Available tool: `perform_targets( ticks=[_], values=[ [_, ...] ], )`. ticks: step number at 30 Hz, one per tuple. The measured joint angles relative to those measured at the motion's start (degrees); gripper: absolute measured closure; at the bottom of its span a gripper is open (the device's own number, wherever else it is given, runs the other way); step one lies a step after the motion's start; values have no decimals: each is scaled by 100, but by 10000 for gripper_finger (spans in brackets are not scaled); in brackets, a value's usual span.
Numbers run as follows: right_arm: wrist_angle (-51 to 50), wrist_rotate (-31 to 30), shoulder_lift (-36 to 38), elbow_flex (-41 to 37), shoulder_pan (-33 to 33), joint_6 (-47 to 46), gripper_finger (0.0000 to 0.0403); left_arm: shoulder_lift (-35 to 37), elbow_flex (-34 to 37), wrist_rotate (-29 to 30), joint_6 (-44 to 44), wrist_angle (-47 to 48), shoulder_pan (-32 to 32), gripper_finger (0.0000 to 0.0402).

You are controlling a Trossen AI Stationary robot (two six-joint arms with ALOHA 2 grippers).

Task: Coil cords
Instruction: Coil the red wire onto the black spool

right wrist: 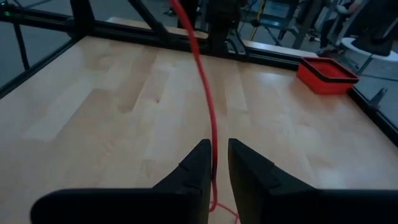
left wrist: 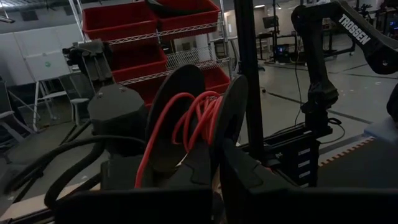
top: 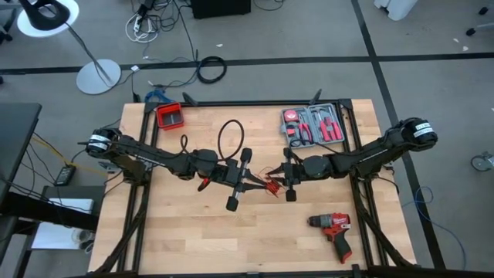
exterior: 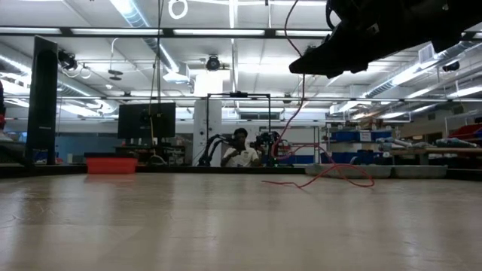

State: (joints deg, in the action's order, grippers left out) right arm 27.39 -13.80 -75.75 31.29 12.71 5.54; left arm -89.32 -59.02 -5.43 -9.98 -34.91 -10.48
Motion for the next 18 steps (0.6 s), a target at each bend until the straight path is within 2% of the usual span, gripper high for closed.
perform_targets(
  ticks=[18],
  values=[
    [-61, -11, 46, 0, 0, 12, 353, 0, 0, 2, 19, 95, 0, 392]
  ],
)
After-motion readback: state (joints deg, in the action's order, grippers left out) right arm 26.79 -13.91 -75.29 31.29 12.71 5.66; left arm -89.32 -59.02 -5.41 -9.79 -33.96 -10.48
